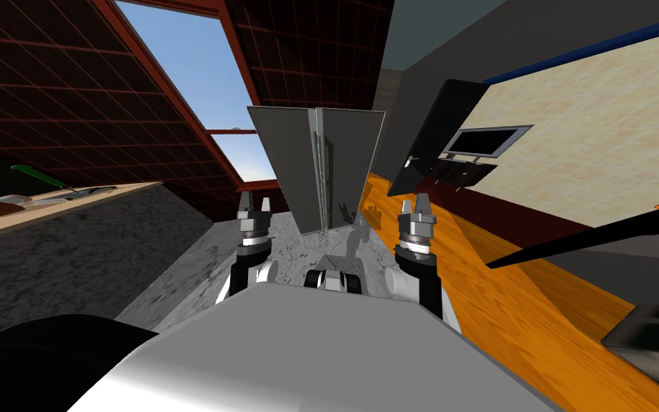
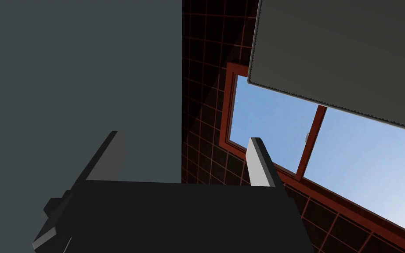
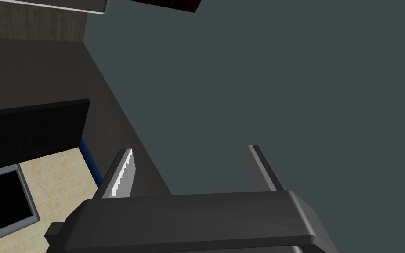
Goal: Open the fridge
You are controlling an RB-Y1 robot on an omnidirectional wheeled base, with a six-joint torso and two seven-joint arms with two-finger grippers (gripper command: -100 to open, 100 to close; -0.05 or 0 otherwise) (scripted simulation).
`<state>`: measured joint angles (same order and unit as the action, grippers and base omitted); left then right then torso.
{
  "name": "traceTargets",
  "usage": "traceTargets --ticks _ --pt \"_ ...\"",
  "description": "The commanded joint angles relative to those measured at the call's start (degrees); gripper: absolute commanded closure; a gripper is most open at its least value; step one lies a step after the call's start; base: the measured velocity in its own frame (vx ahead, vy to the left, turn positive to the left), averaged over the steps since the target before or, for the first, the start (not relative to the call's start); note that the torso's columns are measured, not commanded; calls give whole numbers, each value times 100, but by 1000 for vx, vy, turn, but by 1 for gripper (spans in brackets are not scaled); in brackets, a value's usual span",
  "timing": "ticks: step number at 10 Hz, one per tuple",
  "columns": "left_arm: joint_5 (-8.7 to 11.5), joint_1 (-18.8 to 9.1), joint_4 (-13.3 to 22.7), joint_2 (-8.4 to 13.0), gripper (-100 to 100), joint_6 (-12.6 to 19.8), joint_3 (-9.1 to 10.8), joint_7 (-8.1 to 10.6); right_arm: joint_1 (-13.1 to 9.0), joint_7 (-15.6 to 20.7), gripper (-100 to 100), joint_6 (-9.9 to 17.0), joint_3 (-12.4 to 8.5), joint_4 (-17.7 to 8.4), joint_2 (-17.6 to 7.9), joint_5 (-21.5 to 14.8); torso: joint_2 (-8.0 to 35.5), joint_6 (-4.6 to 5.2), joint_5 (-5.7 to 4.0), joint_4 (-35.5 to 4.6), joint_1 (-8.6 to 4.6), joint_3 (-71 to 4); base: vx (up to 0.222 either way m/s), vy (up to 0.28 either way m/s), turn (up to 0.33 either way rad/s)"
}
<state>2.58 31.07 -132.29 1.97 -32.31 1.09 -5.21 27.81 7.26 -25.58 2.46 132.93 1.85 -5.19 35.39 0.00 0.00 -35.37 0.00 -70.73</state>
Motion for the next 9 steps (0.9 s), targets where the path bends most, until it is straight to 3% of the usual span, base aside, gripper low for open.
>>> traceTargets --ticks 1,3,4,6,8,9 --pt "-21 -114 -7 147 -100 161 63 17 0 0 0 0 0 0 0 0 423 0 0 -423 0 -846 22 -18 53" --pt "-69 -377 -20 332 -100 492 210 56 1 0 0 1 0 -3 0 0 659 0 -3 -665 -11 -1359 45 -63 73" --pt "-69 -377 -20 332 -100 530 210 56 2 0 0 1 1 -3 1 0 672 0 -5 -681 -16 -1386 46 -59 35" --pt "-142 -760 -41 471 -100 915 432 114 2 0 0 1 0 -3 0 0 686 0 2 -690 6 -1385 74 -63 95" --pt "-142 -768 -41 471 -100 1074 432 114 2 0 0 0 0 -3 0 0 689 1 -1 -690 0 -1385 49 -51 23" --pt "-187 -1006 -57 523 -100 1301 568 149 1 0 0 1 0 -3 0 0 705 1 3 -695 10 -1375 38 -53 71"
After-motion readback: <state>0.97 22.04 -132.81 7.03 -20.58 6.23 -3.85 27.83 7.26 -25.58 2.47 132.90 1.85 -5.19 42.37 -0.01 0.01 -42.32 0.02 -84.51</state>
